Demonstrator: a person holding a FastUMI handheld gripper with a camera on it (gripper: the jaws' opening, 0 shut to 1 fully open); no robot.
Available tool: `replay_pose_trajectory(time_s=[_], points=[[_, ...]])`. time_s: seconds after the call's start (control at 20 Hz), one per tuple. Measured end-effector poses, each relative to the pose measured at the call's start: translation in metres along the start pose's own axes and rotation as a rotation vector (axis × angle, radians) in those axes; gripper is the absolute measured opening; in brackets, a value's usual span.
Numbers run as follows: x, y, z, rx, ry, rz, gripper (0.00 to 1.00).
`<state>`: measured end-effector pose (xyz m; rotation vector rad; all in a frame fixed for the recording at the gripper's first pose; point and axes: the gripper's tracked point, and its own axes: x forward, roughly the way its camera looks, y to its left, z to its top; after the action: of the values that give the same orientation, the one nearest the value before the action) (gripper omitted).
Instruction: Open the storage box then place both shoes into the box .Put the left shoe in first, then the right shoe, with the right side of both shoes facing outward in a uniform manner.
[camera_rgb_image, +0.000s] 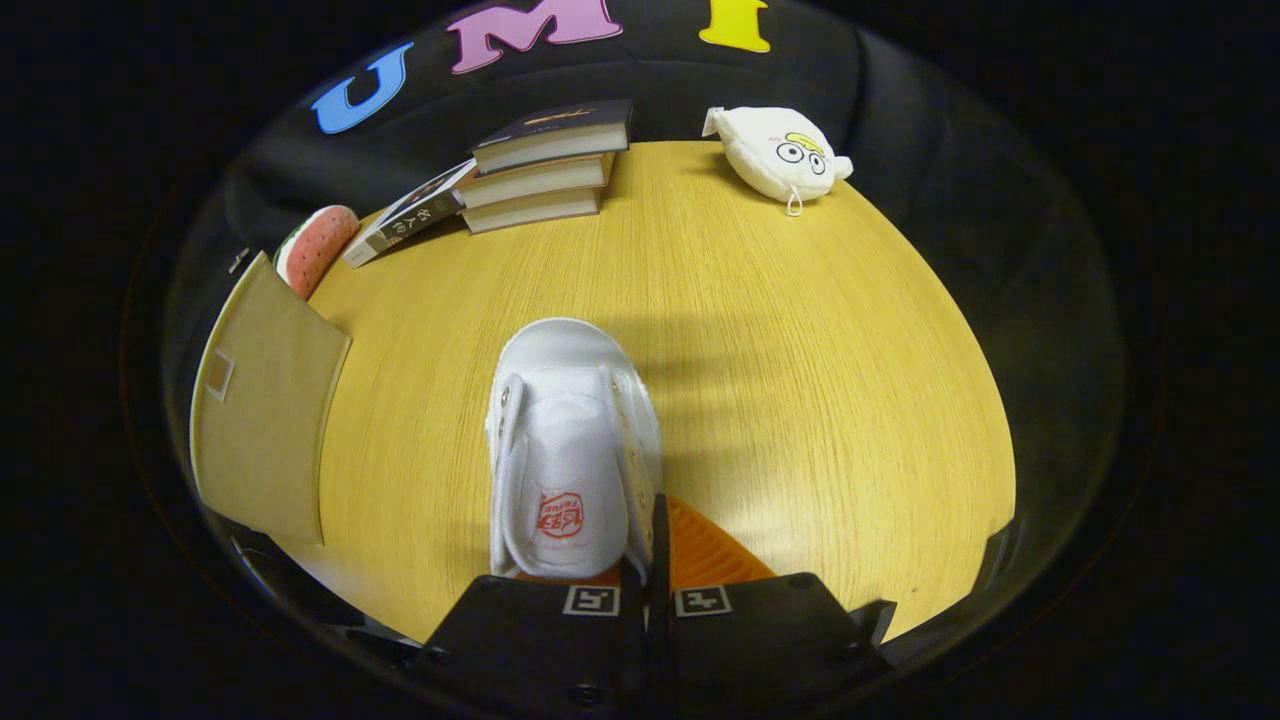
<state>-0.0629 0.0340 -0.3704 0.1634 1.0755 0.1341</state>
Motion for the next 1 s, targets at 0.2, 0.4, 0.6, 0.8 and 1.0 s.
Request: replay_pose_trajectory(time_s=[0.2,0.4,0.6,0.8,1.0], points=[[-0.018,0.011,-0.001,0.107,0.017,0.042,0.05],[-0.052,0.034,0.014,0.160,-0.011,0.078,0.05],[-0.095,0.077,0.048,0.195,-0.047,0.131,0.05],[-0.134,0.141,0.087,0.221,-0.066,0.217,0.05],[-0.160,0.208,0.111,0.214,-0.048,0.254,0.05]])
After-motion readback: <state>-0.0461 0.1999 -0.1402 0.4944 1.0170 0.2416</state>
